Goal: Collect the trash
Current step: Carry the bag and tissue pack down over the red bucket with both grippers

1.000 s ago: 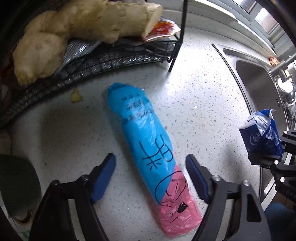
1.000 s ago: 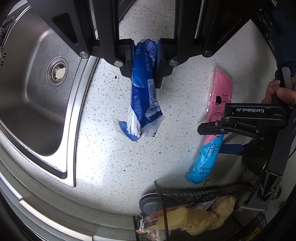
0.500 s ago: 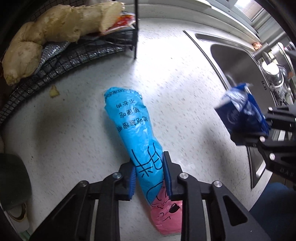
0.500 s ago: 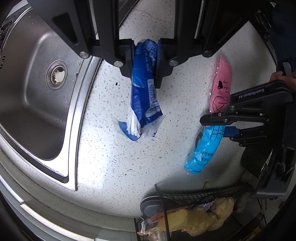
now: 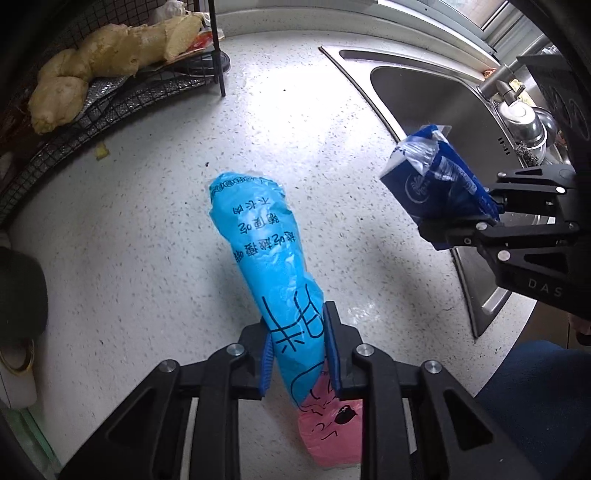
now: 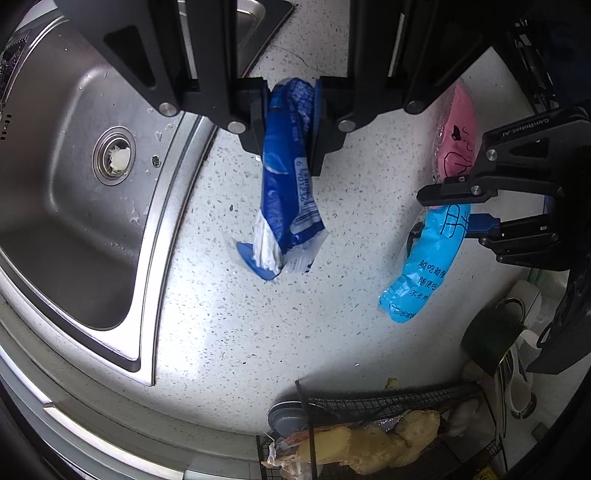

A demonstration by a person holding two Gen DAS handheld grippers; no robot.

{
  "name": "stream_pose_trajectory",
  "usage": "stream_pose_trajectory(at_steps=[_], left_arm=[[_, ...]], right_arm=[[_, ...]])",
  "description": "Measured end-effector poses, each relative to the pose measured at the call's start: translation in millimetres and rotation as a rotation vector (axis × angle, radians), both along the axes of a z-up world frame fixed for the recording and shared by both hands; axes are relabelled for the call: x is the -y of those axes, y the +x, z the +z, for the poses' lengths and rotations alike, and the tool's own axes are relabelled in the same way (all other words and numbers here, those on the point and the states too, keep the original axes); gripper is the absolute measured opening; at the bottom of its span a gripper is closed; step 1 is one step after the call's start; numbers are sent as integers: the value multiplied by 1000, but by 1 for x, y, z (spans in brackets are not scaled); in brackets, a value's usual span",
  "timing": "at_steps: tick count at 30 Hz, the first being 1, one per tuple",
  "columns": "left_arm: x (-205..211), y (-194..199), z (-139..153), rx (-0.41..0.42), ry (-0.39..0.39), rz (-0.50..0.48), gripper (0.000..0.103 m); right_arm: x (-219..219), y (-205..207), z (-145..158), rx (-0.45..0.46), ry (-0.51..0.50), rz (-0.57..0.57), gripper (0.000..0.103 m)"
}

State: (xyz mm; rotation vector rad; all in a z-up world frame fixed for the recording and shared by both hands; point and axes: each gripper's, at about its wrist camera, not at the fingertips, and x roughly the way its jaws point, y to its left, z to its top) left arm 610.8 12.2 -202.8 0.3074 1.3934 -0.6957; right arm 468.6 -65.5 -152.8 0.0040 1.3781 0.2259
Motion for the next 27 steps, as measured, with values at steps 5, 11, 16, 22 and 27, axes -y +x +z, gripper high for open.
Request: stream_pose_trajectory(at_steps=[5, 11, 16, 22, 27], left_arm=[[-13, -30, 28, 27, -18, 35, 21], [8, -80, 46, 85, 6, 62, 21], [25, -136, 67, 118, -5, 93, 21], [42, -208, 84, 163, -2, 116, 21], [57, -264, 93, 177, -6, 169, 21]], right_arm=[[9, -20, 16, 47, 11, 18, 15], [23, -55, 38, 98, 28, 41, 15], [33, -96, 61, 153, 42, 78, 15], [46, -147, 76, 218, 59, 128, 15], [61, -191, 79, 235, 81, 168, 15]])
